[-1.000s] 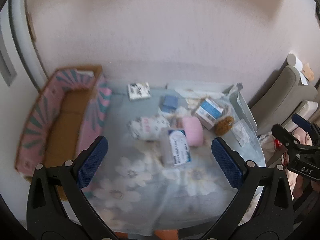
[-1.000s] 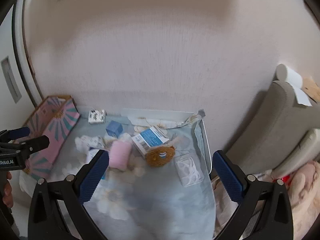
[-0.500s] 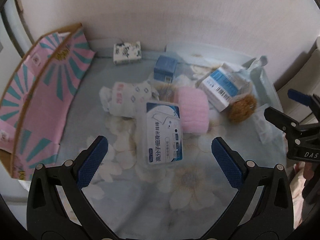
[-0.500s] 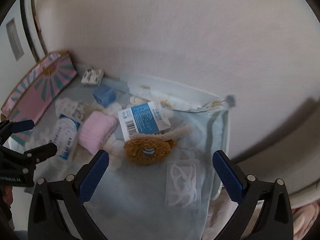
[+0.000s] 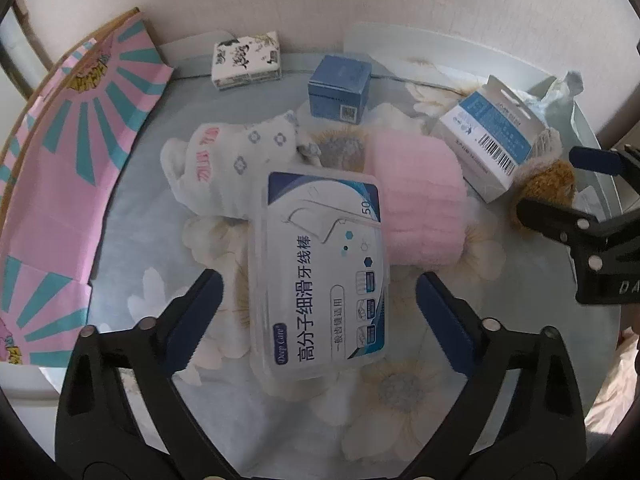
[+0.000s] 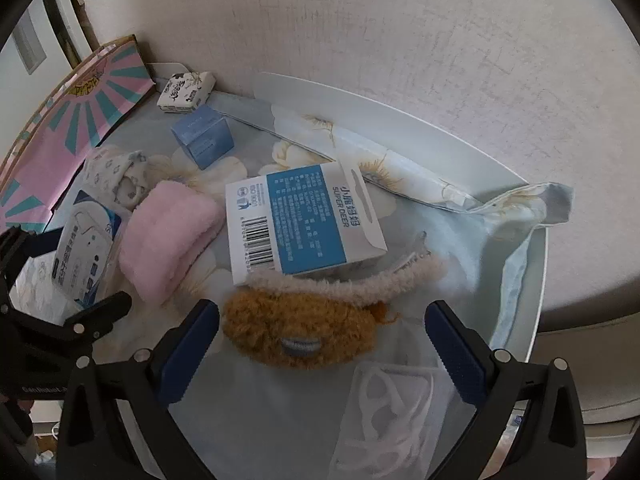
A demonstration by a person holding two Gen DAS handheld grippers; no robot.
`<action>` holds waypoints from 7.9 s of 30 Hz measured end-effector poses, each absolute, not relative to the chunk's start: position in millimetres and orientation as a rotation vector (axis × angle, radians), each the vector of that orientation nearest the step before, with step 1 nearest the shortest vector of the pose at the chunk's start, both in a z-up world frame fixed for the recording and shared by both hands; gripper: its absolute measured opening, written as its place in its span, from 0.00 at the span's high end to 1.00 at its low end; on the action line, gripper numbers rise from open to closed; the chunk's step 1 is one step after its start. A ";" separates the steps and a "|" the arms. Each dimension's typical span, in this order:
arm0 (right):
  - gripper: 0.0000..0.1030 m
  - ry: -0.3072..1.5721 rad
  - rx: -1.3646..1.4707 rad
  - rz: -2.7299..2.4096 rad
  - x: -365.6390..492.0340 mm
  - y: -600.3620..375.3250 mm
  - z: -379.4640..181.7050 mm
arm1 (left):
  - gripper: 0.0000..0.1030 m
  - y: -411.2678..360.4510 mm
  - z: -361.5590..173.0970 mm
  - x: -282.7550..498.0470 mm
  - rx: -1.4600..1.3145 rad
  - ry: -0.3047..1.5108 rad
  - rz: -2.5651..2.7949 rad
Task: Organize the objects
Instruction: 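Grasp the clear floss box with left tool while right tool grasps brown plush, then lift floss box with left tool while right tool carries plush toward cardboard box, then release floss box with left tool while right tool drops plush into box, then move both tools back over the tray, then grasp white sock bundle with left tool while right tool grasps white-blue carton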
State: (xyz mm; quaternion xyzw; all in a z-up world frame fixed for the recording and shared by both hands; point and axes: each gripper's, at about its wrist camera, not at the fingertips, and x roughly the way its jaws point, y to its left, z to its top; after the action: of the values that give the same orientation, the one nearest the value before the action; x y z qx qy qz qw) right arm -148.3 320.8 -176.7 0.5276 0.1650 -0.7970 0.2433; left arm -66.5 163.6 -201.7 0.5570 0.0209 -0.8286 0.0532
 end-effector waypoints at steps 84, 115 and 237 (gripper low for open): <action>0.52 0.419 0.983 -2.012 -80.0 -22.2 -14.6 | 0.42 -155.4 -51.7 4.5 1.405 0.302 -2.664; 0.52 0.615 1.175 -1.816 -134.4 -71.4 -140.0 | 0.42 -133.1 -140.4 -30.6 1.721 0.030 -2.694; 0.06 0.544 1.345 -2.055 -185.5 287.3 -220.5 | 0.11 87.4 -216.6 -135.7 1.669 0.314 -2.512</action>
State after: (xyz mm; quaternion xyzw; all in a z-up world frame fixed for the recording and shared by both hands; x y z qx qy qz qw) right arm -185.5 287.3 -220.5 0.5089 0.2056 -0.7771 0.3081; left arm -135.7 87.4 -216.6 0.5496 0.1033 -0.8272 0.0547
